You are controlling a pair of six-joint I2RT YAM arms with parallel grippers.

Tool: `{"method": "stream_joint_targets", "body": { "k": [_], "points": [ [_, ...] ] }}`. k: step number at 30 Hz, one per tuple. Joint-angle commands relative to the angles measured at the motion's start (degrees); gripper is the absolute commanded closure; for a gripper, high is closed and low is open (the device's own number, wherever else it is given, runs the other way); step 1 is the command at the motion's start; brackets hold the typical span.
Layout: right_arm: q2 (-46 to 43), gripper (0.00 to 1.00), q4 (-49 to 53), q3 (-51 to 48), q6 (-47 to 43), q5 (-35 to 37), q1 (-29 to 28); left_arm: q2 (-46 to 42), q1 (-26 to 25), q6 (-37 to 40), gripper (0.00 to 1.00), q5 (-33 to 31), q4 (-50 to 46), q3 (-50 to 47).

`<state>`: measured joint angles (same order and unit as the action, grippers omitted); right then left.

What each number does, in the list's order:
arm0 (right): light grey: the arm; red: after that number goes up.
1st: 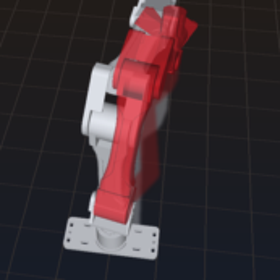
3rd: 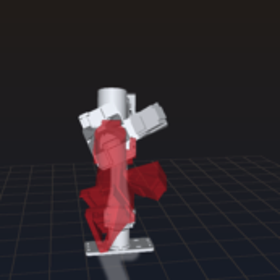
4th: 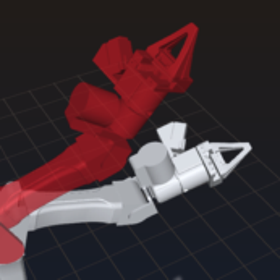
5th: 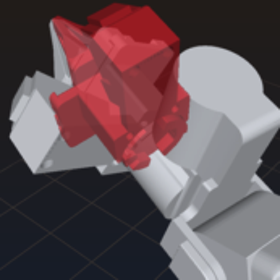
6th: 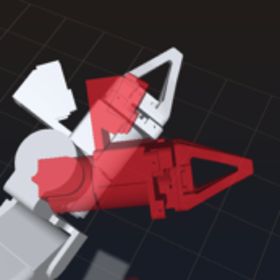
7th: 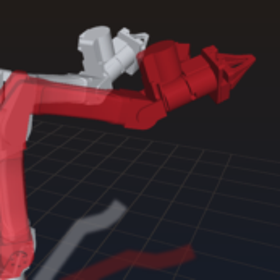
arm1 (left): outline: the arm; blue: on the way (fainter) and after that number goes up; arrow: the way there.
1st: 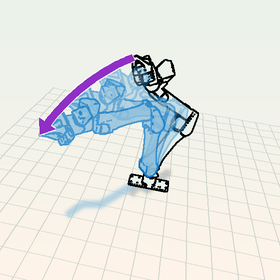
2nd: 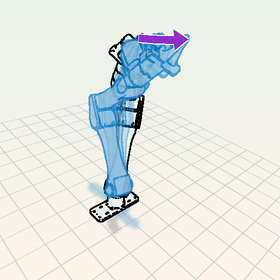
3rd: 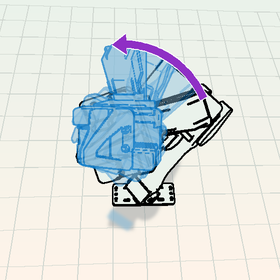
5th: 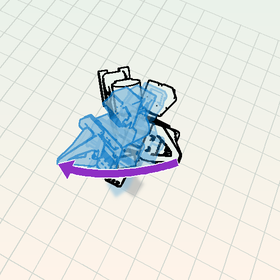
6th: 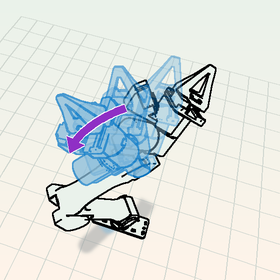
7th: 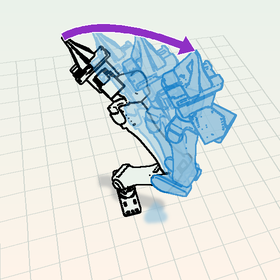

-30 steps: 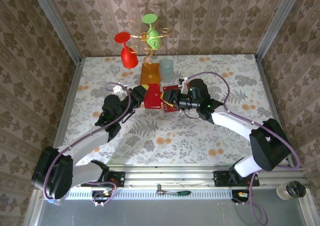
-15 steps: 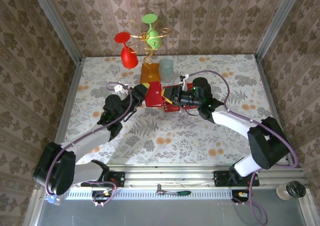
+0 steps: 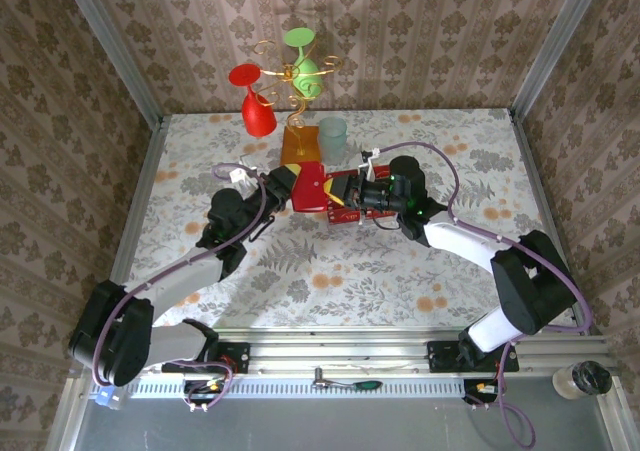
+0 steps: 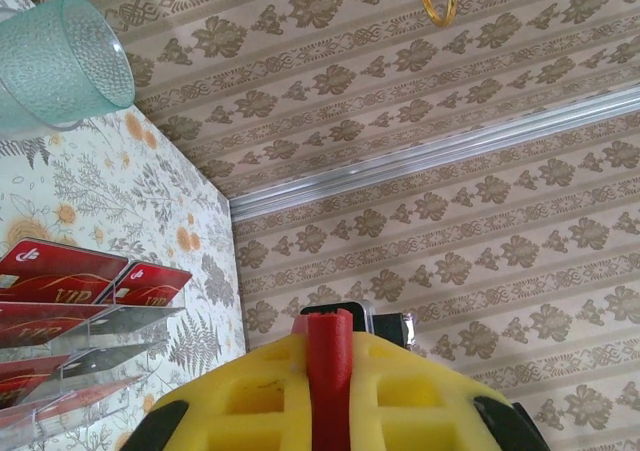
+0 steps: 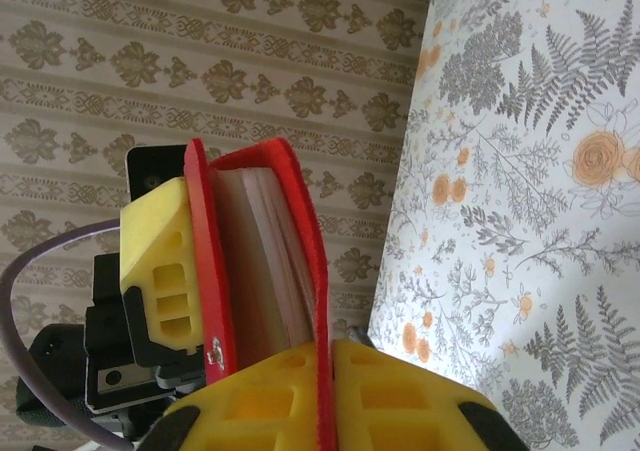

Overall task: Put the credit cards into the card holder
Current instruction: Open the card holder at the bottom-center of the table.

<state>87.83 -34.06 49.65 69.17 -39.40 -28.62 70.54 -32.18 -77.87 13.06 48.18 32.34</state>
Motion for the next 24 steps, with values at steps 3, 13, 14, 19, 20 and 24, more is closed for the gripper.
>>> {"method": "stream_joint_targets", "body": {
  "k": [3,13,14,19,20,24],
  "points": [
    [0.81,1.0,-5.3,-0.29,0.99,-4.28,-0.58,0.82,-0.69,-0.71,1.0,0.82,3.06,1.96],
    [-1.26,1.0,-5.0,-3.59,0.77,-2.99,0.26,-0.68,-0.3,1.92,0.51,0.49,-0.06,-0.65],
    [-1.57,1.0,-4.82,-4.04,0.66,-2.8,0.4,-1.1,-0.2,2.45,0.44,0.43,-0.82,-1.07],
    [-3.02,1.0,-2.2,-5.82,-0.91,-2.88,0.78,-3.92,0.53,5.88,0.22,0.39,-5.57,-3.02],
    [-3.33,1.0,-1.83,-6.11,-1.17,-2.96,0.85,-4.45,0.63,6.59,0.2,0.39,-6.64,-3.15],
    [-4.23,1.0,-0.7,-7.34,-1.81,-2.79,1.2,-7.4,1.16,11.61,0.15,0.15,-15.09,-2.62]
  ]
}}
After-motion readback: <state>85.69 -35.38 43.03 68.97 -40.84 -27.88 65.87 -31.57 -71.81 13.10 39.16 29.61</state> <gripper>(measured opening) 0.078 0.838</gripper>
